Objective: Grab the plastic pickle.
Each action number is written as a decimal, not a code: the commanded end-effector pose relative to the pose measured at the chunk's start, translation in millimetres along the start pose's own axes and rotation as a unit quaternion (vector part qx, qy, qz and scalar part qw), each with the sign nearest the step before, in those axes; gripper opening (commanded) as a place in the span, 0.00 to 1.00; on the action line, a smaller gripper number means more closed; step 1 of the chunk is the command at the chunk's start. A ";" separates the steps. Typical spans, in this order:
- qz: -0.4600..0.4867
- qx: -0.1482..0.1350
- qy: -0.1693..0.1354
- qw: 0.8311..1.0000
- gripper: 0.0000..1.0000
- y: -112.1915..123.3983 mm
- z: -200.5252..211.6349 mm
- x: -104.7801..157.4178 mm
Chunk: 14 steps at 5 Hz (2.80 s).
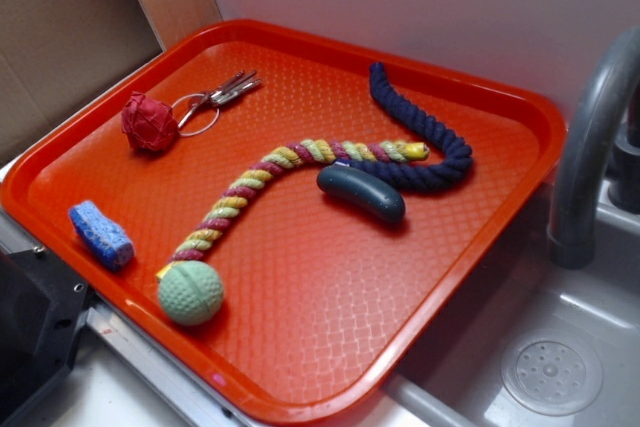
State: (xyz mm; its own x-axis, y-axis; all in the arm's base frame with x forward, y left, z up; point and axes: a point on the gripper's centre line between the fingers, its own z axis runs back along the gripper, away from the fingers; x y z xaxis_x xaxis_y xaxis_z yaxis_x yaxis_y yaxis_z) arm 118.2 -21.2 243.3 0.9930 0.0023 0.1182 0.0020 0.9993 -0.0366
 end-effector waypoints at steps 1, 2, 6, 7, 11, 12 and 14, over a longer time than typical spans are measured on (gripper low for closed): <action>0.000 0.000 0.000 1.000 1.00 0.0 0.0 0.0; 0.132 -0.011 0.112 0.985 1.00 28.5 -54.2 41.1; 0.377 0.013 0.023 0.926 1.00 -39.4 -155.4 79.4; 0.394 -0.020 0.032 0.918 1.00 -58.2 -136.4 80.3; 0.341 -0.037 0.015 0.939 1.00 -102.5 -204.2 129.4; 0.291 -0.038 -0.028 0.956 1.00 -98.6 -185.4 127.1; 0.291 -0.038 -0.028 0.956 1.00 -98.6 -185.4 127.1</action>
State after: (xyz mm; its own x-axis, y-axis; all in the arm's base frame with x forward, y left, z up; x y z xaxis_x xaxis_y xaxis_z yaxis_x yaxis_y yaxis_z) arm 261.8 -131.1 62.2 0.8206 0.5651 0.0850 -0.5518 0.8222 -0.1397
